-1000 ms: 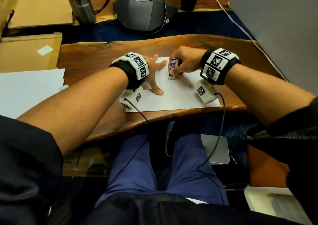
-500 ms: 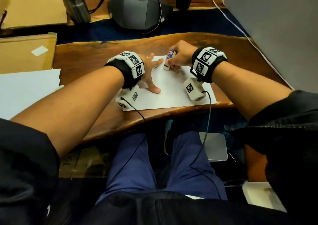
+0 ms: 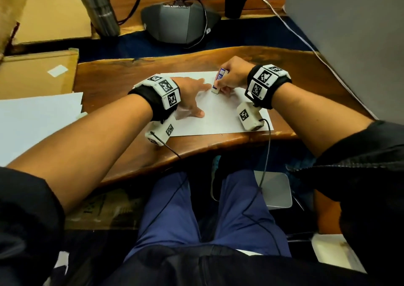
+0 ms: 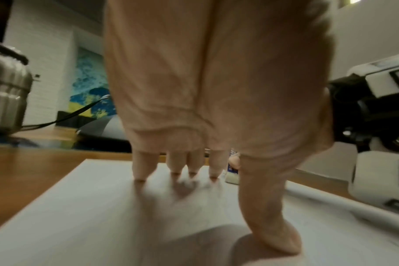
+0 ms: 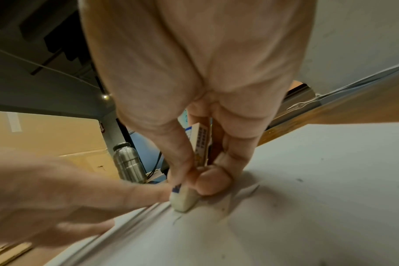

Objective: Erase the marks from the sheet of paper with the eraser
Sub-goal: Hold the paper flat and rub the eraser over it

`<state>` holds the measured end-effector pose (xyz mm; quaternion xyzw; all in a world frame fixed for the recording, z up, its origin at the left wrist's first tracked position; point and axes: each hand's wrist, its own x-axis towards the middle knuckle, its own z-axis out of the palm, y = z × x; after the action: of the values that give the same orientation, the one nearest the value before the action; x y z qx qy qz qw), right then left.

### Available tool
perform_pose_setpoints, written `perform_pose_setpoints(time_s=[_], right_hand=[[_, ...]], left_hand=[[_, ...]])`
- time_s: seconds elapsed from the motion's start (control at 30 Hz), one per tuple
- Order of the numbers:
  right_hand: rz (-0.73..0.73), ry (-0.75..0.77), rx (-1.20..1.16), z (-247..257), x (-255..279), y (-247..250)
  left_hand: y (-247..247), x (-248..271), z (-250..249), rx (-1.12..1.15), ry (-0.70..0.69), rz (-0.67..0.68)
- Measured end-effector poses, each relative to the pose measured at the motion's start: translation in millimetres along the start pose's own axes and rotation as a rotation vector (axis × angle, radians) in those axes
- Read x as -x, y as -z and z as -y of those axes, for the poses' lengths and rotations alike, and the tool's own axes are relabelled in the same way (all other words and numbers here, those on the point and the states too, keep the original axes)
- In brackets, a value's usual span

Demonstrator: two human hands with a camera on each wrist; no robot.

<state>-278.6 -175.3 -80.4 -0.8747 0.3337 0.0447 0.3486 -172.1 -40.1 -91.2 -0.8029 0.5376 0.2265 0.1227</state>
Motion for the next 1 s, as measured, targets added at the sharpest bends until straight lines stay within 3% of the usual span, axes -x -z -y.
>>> perform_pose_setpoints(time_s=[0.4,0.67,0.87,1.0], right_hand=[[-0.079,-0.032,-0.033,4.2,-20.6,4.8],[0.133,0.036,0.068,-2.8,-0.7,-3.4],[-0.074,-0.036,-0.033,10.9,-24.4,3.6],[-0.053,-0.022,0.006,6.7,-20.5,-2.4]], left_hand=[[-4.4,-13.3,4.3,0.024,0.018,0.13],[-6.1,-17.7,6.4,0.017,0.011,0.119],[-4.9,-14.4,4.9,0.021,0.022,0.117],[-4.5,-14.3,4.8,0.016,0.027,0.122]])
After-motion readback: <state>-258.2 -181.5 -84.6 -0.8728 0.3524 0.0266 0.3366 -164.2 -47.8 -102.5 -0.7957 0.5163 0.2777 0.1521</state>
